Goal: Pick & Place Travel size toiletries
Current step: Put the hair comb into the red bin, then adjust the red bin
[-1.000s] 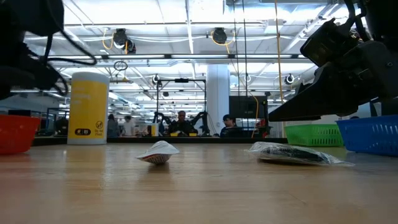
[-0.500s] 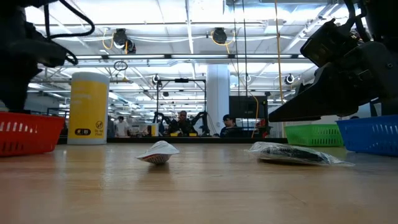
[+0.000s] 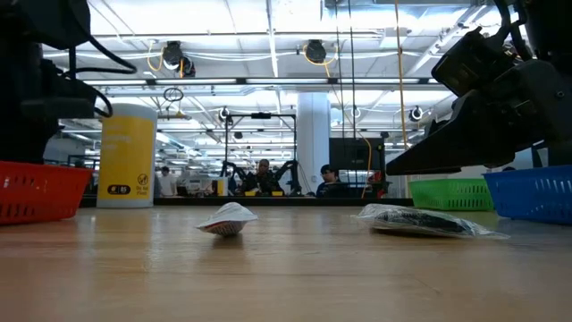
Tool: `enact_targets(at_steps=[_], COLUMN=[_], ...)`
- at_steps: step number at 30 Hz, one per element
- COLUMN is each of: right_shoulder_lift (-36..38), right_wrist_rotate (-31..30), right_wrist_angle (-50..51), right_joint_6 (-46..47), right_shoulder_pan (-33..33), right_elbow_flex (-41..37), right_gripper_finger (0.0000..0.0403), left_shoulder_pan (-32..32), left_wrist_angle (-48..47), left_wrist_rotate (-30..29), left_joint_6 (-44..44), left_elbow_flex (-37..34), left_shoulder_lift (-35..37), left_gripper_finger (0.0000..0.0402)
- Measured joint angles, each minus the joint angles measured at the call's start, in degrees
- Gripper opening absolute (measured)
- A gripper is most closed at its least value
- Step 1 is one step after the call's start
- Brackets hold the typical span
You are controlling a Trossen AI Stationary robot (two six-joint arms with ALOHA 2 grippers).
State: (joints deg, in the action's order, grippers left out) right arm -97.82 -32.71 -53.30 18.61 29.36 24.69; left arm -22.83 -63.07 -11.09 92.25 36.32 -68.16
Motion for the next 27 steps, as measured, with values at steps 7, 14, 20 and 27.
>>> enact_targets(at_steps=[7, 14, 20, 27], right_shoulder_lift=[0.0, 0.0, 0.0, 0.0], right_wrist_rotate=[0.0, 0.0, 0.0, 0.0], right_wrist_angle=[0.0, 0.0, 0.0, 0.0], right_joint_6=[0.0, 0.0, 0.0, 0.1], right_shoulder_pan=[0.0, 0.0, 0.0, 0.0], right_elbow_flex=[0.0, 0.0, 0.0, 0.0], right_gripper_finger=[0.0222, 0.0222, 0.0222, 0.0222], left_shoulder_pan=[0.0, 1.4, 1.3, 1.4], left_wrist_angle=[0.0, -0.3, 2.3, 5.7], left_wrist_rotate=[-0.7, -3.8, -6.1, -4.0], left_joint_6=[1.6, 1.9, -1.3, -1.9], left_elbow_flex=[0.0, 2.1, 5.2, 4.1], left_shoulder_lift=[-0.1, -2.1, -2.1, -3.1], left_gripper_finger=[0.0002, 0.0001, 0.0001, 0.0001])
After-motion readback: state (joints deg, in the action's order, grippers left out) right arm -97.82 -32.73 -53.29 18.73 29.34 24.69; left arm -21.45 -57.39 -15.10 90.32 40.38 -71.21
